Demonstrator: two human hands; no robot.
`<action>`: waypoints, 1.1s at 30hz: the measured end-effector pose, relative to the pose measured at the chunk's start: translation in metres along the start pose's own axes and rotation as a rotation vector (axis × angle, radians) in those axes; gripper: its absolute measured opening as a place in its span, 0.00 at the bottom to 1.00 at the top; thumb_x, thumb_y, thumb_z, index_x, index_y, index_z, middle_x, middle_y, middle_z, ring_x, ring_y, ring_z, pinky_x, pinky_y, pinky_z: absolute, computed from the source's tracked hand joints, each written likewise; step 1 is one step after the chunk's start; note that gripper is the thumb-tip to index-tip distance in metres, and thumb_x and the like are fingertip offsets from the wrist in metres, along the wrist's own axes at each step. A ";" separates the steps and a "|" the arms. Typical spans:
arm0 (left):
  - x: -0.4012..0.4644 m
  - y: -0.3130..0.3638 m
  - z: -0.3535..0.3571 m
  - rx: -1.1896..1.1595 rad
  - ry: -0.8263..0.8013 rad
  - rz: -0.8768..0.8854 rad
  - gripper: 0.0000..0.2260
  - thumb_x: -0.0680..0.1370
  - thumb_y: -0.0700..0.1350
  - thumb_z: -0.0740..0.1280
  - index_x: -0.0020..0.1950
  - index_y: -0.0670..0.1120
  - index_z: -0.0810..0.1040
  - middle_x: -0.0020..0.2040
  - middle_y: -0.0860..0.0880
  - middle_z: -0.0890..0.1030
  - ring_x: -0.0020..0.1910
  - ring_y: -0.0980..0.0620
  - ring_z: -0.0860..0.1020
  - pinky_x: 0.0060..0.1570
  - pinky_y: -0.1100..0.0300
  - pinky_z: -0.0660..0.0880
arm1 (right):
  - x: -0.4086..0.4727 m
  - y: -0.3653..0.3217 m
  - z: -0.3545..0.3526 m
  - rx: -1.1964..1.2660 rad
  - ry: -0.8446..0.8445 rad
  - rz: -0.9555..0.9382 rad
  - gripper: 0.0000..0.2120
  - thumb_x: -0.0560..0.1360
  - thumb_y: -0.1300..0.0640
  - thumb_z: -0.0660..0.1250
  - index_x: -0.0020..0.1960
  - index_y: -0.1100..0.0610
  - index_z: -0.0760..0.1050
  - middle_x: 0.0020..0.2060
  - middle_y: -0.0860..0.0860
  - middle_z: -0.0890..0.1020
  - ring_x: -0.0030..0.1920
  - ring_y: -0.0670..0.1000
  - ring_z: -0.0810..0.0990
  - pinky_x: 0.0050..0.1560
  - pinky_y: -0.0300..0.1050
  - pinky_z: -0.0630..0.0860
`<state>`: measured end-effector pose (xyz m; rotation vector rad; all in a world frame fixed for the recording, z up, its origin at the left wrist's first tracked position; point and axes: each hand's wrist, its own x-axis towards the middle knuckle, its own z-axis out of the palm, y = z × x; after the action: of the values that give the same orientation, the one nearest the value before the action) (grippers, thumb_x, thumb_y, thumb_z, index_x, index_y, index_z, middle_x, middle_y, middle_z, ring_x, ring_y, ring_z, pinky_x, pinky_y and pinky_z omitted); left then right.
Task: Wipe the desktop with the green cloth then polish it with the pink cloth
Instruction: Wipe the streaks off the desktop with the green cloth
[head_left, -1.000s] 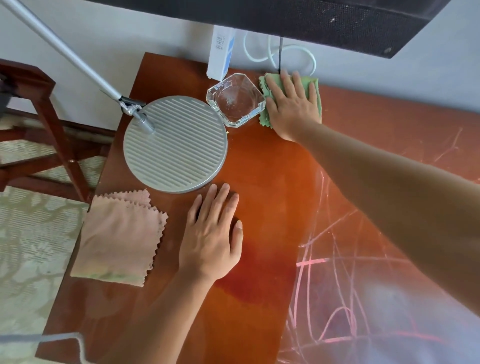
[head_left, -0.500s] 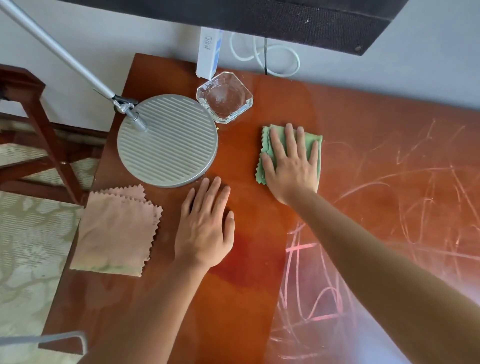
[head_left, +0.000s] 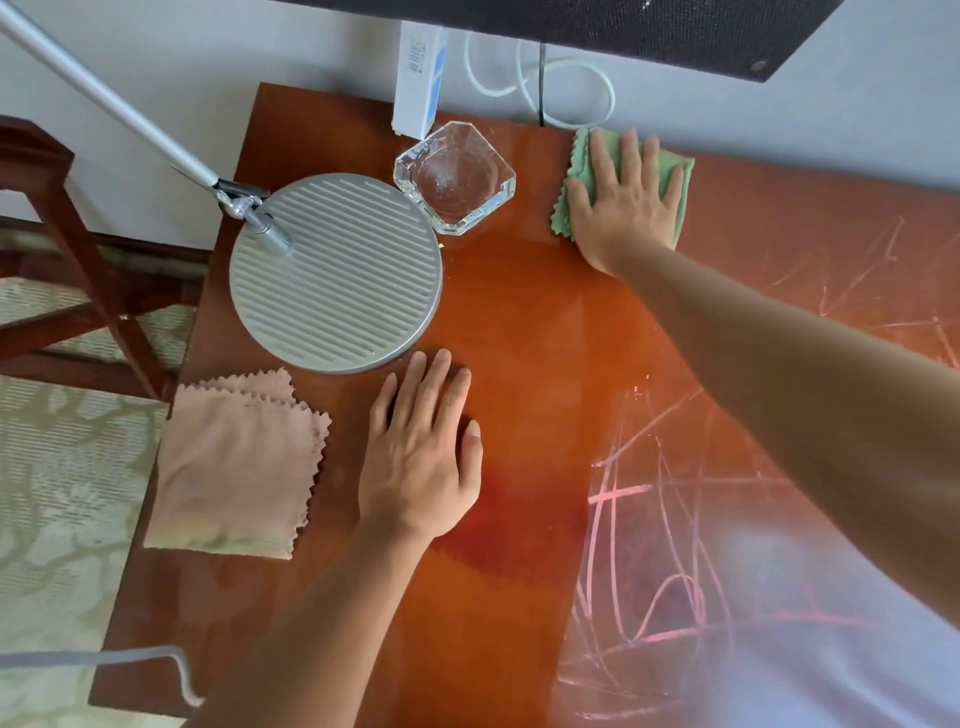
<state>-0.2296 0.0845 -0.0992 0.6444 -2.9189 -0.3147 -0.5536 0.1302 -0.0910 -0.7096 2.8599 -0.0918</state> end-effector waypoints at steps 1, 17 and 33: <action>0.000 0.000 0.000 0.002 -0.004 0.000 0.23 0.83 0.51 0.56 0.76 0.44 0.70 0.79 0.43 0.67 0.80 0.43 0.61 0.77 0.42 0.59 | 0.002 0.000 0.000 -0.001 0.001 0.000 0.32 0.79 0.36 0.39 0.81 0.45 0.42 0.81 0.52 0.46 0.80 0.55 0.39 0.77 0.62 0.37; 0.000 0.002 -0.004 0.019 -0.046 -0.019 0.24 0.82 0.53 0.54 0.76 0.45 0.69 0.79 0.44 0.66 0.80 0.43 0.59 0.78 0.43 0.55 | -0.194 -0.001 0.032 0.019 0.024 -0.031 0.31 0.82 0.37 0.40 0.82 0.46 0.44 0.81 0.52 0.48 0.80 0.55 0.41 0.78 0.62 0.39; 0.000 0.001 0.000 0.008 0.008 -0.003 0.25 0.82 0.53 0.54 0.76 0.44 0.69 0.79 0.43 0.66 0.80 0.43 0.60 0.78 0.43 0.56 | -0.103 -0.008 0.020 0.000 0.017 0.002 0.32 0.80 0.36 0.39 0.81 0.45 0.42 0.81 0.51 0.46 0.80 0.55 0.40 0.77 0.62 0.37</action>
<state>-0.2301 0.0853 -0.0987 0.6491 -2.9137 -0.2997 -0.4562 0.1710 -0.0917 -0.7099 2.8771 -0.0975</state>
